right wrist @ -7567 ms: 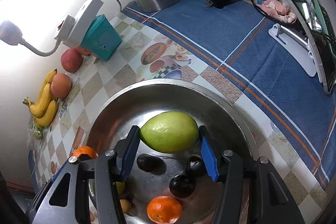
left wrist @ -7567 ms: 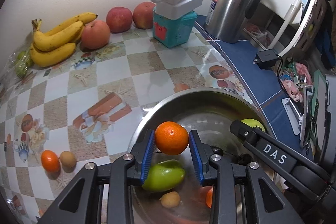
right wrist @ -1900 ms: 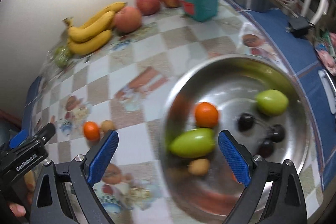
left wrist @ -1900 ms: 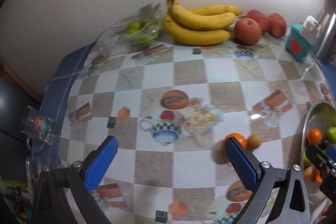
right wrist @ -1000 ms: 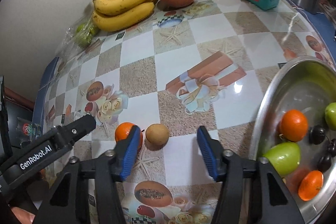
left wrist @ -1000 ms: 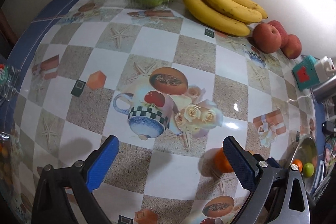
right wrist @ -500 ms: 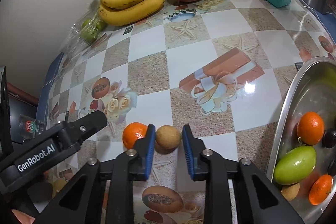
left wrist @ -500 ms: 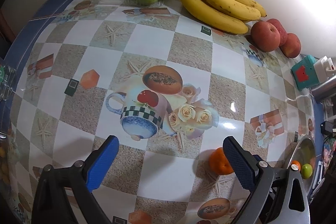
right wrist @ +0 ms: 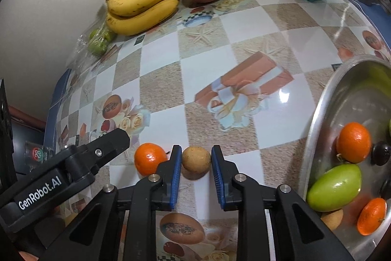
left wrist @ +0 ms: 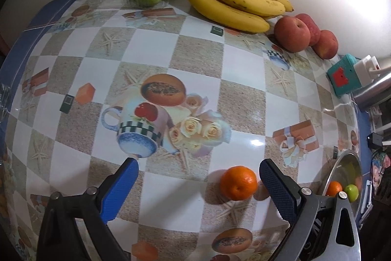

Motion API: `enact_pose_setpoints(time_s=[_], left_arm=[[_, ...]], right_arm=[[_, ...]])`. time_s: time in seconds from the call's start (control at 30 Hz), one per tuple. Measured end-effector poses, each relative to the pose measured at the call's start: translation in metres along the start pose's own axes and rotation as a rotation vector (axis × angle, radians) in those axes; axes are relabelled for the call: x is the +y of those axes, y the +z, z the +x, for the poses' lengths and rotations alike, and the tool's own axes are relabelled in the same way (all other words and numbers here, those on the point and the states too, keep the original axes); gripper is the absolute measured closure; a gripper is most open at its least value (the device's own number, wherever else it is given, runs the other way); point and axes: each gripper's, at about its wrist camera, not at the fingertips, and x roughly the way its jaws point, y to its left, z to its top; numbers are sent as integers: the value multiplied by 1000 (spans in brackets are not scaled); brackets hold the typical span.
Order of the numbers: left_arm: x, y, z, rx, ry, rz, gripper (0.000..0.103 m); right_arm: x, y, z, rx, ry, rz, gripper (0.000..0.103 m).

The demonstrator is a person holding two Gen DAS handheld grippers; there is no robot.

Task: Organize fruits
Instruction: 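Grasp the last mandarin orange with the left tool while the right tool holds the kiwi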

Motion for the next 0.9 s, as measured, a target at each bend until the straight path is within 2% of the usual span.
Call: enact_pose_setpoints(time_s=[0.4,0.47,0.6,0.9], left_arm=[[-22,-5,8,21,-24,68,21],[-26,-6,8,25,-40,74,28],[-33,-7,7,17,-44,94,31],[-32,-11,12,45,-115,48,44]], right_arm=[[-20,-2,-10,4,-23,55,77],[-21,-2,-10,6,-22,59,77],[-21,-3,-11,8,-24,56,77],[-20,-3,-10,9,-33,46,77]])
